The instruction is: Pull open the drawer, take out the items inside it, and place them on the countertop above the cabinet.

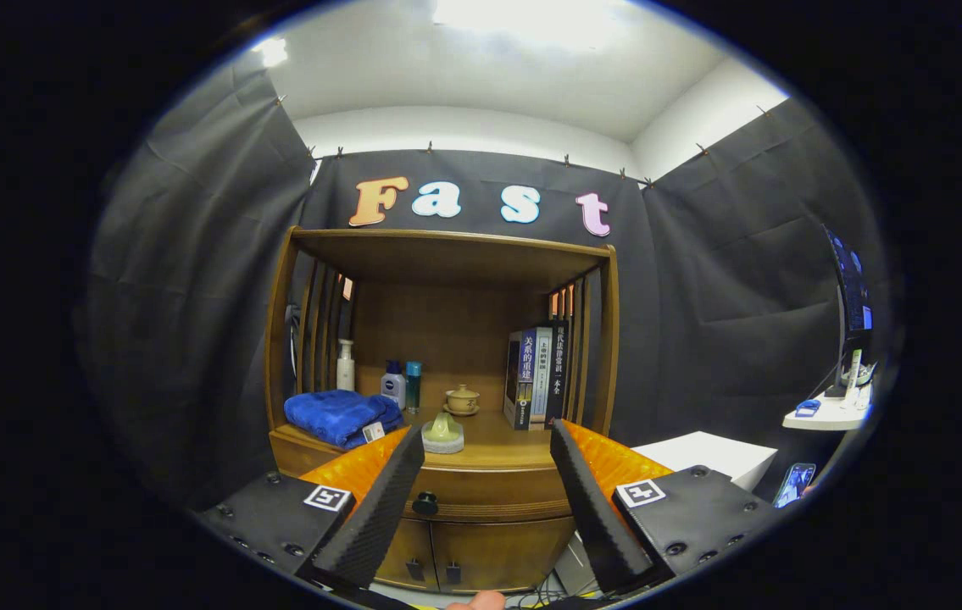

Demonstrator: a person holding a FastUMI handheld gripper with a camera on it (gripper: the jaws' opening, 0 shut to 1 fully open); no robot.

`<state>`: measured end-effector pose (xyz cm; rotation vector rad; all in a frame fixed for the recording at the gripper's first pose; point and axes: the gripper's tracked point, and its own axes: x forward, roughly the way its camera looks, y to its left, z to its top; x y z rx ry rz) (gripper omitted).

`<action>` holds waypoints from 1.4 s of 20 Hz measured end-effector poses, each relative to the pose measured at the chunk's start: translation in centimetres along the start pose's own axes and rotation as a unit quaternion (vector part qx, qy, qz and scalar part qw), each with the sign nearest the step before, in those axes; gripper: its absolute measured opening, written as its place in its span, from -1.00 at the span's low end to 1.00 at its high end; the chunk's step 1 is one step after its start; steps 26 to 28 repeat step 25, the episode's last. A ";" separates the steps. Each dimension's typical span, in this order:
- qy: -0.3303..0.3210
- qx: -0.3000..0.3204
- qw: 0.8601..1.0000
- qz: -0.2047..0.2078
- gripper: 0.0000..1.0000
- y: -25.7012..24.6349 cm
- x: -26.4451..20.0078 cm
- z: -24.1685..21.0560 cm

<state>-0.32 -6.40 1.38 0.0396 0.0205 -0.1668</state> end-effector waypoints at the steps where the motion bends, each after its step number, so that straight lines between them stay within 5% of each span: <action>1: -0.001 0.000 1.000 0.000 0.96 0.1 0.1 0.1; 28: 0.006 0.000 1.000 -0.003 0.95 0.4 0.3 -0.1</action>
